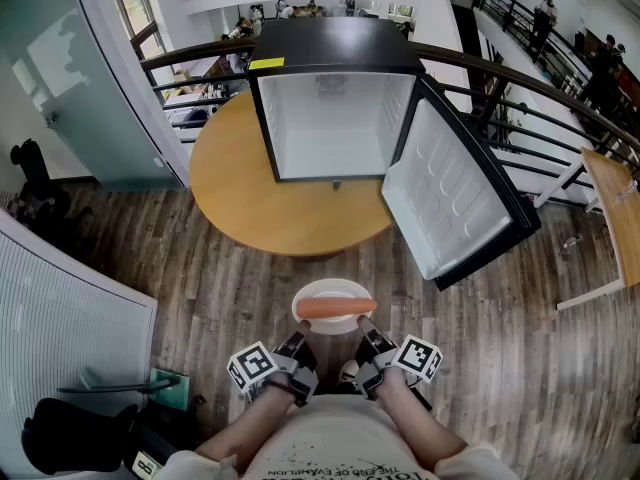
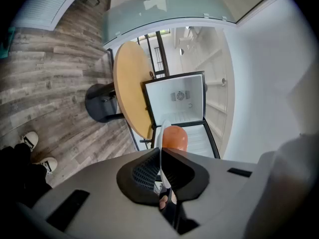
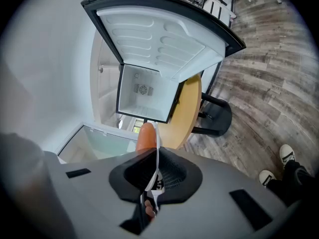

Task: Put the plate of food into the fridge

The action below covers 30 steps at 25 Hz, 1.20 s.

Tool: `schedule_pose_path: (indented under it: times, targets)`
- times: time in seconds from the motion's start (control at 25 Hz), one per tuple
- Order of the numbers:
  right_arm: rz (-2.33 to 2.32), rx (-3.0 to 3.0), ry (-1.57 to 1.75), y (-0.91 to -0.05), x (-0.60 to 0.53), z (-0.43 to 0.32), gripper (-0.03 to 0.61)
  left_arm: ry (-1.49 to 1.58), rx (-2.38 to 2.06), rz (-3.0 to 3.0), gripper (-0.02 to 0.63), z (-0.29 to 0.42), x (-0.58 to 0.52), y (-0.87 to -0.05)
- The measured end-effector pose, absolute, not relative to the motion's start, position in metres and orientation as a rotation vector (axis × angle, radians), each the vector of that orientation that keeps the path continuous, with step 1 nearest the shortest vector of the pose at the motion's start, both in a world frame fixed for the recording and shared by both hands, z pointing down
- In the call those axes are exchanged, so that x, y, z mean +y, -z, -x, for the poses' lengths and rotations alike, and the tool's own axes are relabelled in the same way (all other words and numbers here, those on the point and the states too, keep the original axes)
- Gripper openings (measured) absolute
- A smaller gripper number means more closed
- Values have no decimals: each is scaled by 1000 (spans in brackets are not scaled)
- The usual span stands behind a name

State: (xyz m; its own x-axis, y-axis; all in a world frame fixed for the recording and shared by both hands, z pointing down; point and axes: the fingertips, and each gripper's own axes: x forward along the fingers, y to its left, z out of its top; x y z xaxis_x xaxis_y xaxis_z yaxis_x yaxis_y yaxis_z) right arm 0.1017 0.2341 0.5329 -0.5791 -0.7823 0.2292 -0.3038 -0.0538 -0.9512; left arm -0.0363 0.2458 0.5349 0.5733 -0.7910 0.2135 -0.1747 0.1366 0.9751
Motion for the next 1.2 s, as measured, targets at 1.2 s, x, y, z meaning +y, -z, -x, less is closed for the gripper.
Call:
schedule_pose_path:
  times: [1.2]
  targets:
    - [1180,1837,1647,-534,238,-89,34,528,-878,-1402,31,50,248,-536]
